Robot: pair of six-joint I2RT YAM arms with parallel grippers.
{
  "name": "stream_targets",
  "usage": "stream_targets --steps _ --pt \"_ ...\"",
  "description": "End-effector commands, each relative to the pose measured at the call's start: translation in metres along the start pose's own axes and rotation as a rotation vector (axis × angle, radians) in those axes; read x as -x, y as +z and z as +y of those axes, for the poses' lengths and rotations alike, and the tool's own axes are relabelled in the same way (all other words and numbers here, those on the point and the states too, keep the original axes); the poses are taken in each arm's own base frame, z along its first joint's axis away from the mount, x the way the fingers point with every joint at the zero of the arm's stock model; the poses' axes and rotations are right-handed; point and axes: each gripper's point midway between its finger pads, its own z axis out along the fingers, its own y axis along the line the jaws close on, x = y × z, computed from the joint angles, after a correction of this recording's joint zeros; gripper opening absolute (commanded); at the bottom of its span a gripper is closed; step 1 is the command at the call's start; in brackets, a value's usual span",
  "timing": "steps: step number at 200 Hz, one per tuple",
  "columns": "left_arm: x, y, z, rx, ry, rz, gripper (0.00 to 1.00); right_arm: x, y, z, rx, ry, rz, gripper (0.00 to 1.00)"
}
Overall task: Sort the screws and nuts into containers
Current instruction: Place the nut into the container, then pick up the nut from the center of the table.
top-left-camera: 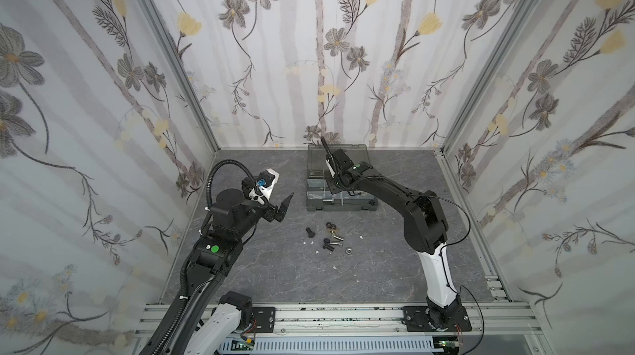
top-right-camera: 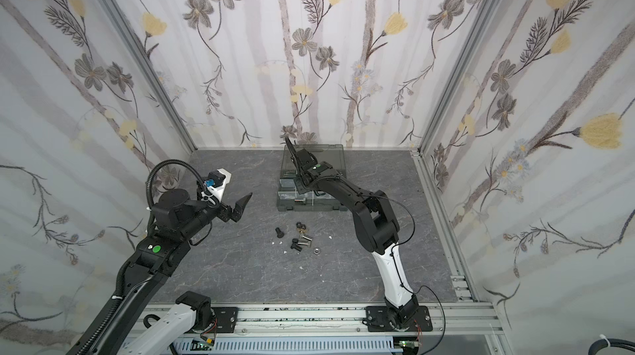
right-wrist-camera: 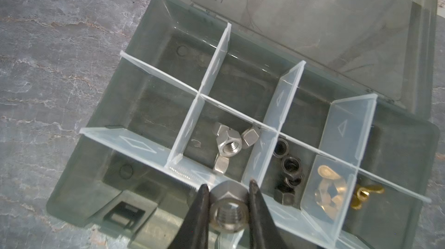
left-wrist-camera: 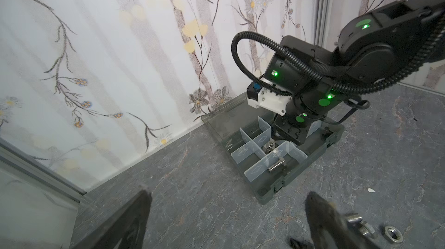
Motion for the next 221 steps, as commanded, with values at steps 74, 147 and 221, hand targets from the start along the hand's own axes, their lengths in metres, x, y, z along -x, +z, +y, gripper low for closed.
stream_targets --steps 74,147,221 --pt "0.01 -0.001 0.0 -0.006 0.011 -0.035 1.0 0.006 0.014 0.003 0.029 -0.026 -0.008 0.4" --pt "0.009 0.0 0.0 -0.009 0.009 -0.019 1.0 -0.011 -0.052 0.003 0.068 -0.033 0.029 0.49" --pt "0.012 0.003 -0.004 -0.038 -0.003 -0.014 1.0 -0.167 -0.109 0.015 0.148 0.229 0.24 0.54"
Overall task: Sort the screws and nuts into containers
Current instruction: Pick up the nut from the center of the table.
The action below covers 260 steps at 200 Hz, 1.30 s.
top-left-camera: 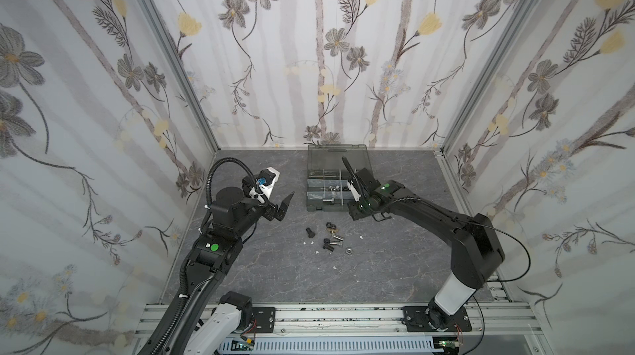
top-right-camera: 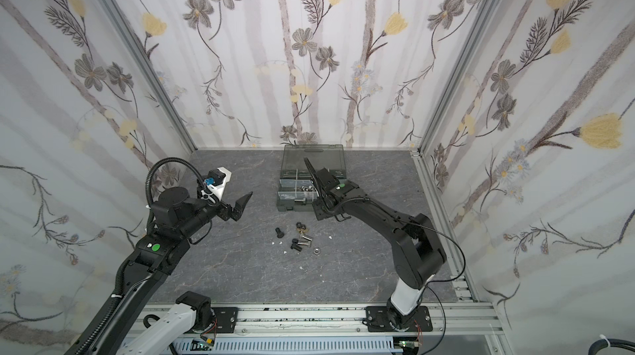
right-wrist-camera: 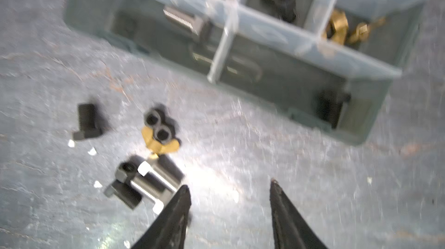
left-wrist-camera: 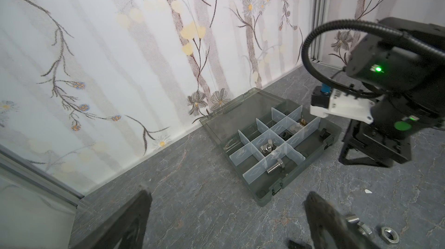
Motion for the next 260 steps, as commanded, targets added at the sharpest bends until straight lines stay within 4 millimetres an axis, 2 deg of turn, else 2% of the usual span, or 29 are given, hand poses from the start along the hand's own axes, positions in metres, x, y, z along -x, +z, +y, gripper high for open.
stream_targets --steps 1,17,20,41,66,69,73,101,110,173,260 --pt "0.006 0.001 -0.003 -0.026 -0.004 -0.013 1.0 -0.031 0.001 0.017 0.068 0.115 0.05 0.54" --pt "0.005 0.004 -0.007 -0.051 -0.017 -0.005 1.0 -0.057 0.013 0.021 0.064 0.132 0.106 0.55" --pt "0.005 0.004 -0.007 -0.051 -0.018 -0.006 1.0 -0.057 0.007 0.024 0.077 0.135 0.089 0.55" --pt "0.006 0.004 -0.005 -0.043 -0.015 -0.009 1.0 -0.075 0.013 0.032 0.089 0.144 0.117 0.57" --pt "0.005 0.004 -0.005 -0.044 -0.014 -0.006 1.0 -0.086 0.02 0.037 0.101 0.157 0.142 0.57" --pt "0.005 0.004 -0.006 -0.045 -0.014 -0.006 1.0 -0.091 0.02 0.045 0.108 0.131 0.15 0.58" --pt "0.005 0.004 -0.006 -0.045 -0.014 -0.005 1.0 -0.093 0.02 0.047 0.108 0.128 0.155 0.58" --pt "0.005 0.005 -0.005 -0.043 -0.012 -0.002 1.0 -0.095 0.021 0.052 0.112 0.112 0.158 0.61" --pt "0.005 0.006 -0.005 -0.043 -0.013 0.001 1.0 -0.102 0.03 0.052 0.098 0.106 0.189 0.61" --pt "0.005 0.005 -0.004 -0.037 -0.01 -0.001 1.0 -0.108 0.037 0.053 0.067 0.075 0.213 0.61" --pt "0.006 0.002 -0.003 -0.029 -0.004 -0.008 1.0 -0.108 0.047 0.049 0.016 0.036 0.228 0.49"
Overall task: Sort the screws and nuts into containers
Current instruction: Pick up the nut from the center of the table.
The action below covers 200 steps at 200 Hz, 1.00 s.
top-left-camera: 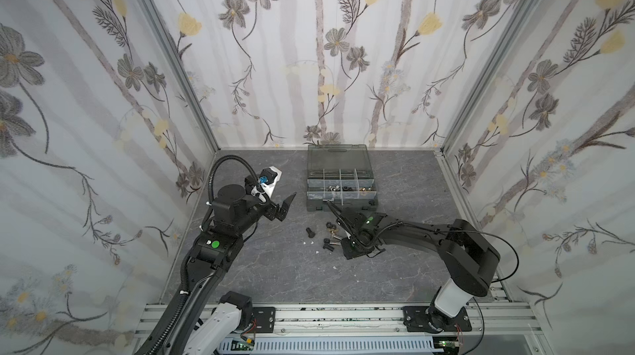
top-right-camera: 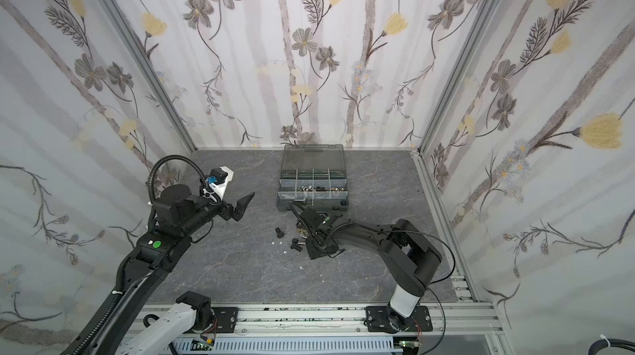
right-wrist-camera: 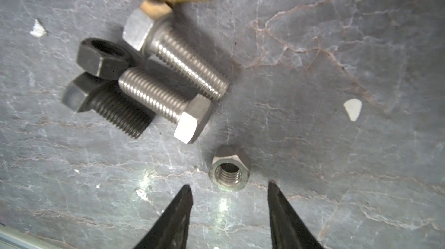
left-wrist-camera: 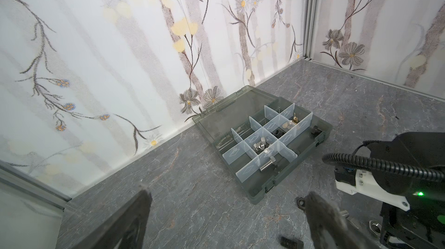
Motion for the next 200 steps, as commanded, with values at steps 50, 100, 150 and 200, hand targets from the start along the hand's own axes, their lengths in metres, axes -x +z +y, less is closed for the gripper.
stream_targets --steps 50,100,150,200 --pt "0.007 -0.002 0.003 0.013 0.01 -0.024 1.0 0.002 0.006 -0.003 -0.034 -0.023 0.01 0.45" --pt "0.006 -0.001 0.002 0.01 0.01 -0.022 1.0 0.004 0.011 -0.003 -0.037 -0.026 0.004 0.42" --pt "0.006 -0.001 0.002 0.01 0.01 -0.023 1.0 0.01 0.015 0.0 -0.042 -0.04 -0.001 0.38" --pt "0.007 -0.002 0.002 0.012 0.01 -0.028 1.0 0.004 0.02 -0.001 -0.041 -0.047 0.03 0.31"
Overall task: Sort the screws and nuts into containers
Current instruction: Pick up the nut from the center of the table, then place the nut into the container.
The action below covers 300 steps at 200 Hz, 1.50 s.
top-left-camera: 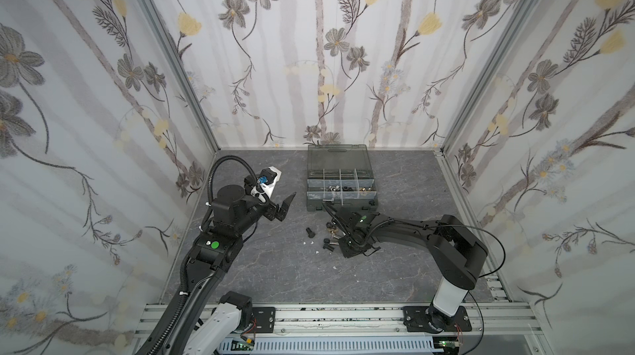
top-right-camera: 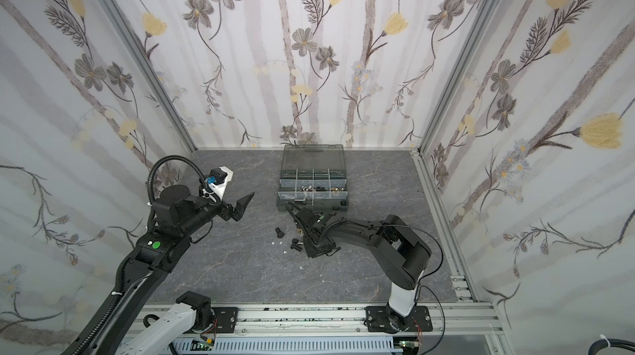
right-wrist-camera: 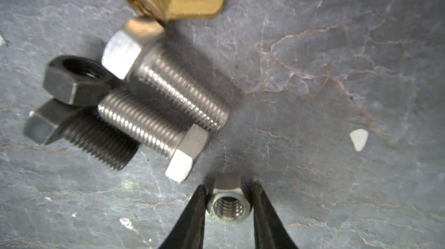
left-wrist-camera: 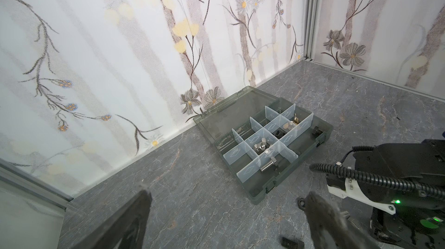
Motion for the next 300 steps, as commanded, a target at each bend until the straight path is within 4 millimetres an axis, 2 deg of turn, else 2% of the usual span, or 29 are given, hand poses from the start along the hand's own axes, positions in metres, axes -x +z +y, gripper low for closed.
stream_targets --steps 1,41,78,120,134,136,140,167,193,225,258,300 --pt "0.005 -0.001 0.002 0.008 0.008 -0.024 1.0 -0.005 0.005 0.001 0.005 -0.009 0.02 0.31" --pt "0.005 0.0 0.002 0.008 0.008 -0.025 1.0 -0.011 0.003 -0.003 -0.008 -0.014 0.027 0.26" --pt "0.005 0.0 0.001 0.006 0.005 -0.026 1.0 0.006 -0.011 0.003 0.005 -0.04 -0.008 0.2" --pt "0.007 -0.003 0.002 0.015 0.01 -0.036 1.0 0.055 -0.044 0.001 -0.005 -0.072 -0.1 0.19" --pt "0.008 -0.004 0.002 0.017 0.012 -0.044 1.0 0.078 -0.054 0.001 -0.007 -0.092 -0.153 0.19" --pt "0.008 -0.004 0.002 0.017 0.012 -0.045 1.0 0.085 -0.054 -0.007 -0.013 -0.072 -0.16 0.19" --pt "0.008 -0.005 0.002 0.016 0.012 -0.045 1.0 0.094 -0.057 -0.012 -0.017 -0.065 -0.172 0.19" --pt "0.009 -0.006 0.002 0.021 0.015 -0.049 1.0 0.147 -0.07 -0.02 -0.046 -0.086 -0.263 0.19" --pt "0.011 -0.007 0.001 0.012 0.014 -0.054 1.0 0.191 -0.077 -0.019 -0.028 -0.092 -0.343 0.19" --pt "0.011 -0.007 0.001 0.014 0.015 -0.054 1.0 0.233 -0.077 -0.016 -0.034 -0.123 -0.399 0.19" --pt "0.011 -0.006 0.001 0.01 0.013 -0.054 1.0 0.261 -0.068 -0.025 -0.076 -0.142 -0.413 0.2" --pt "0.009 -0.006 0.002 0.018 0.015 -0.049 1.0 0.264 -0.052 -0.038 -0.098 -0.141 -0.386 0.2"
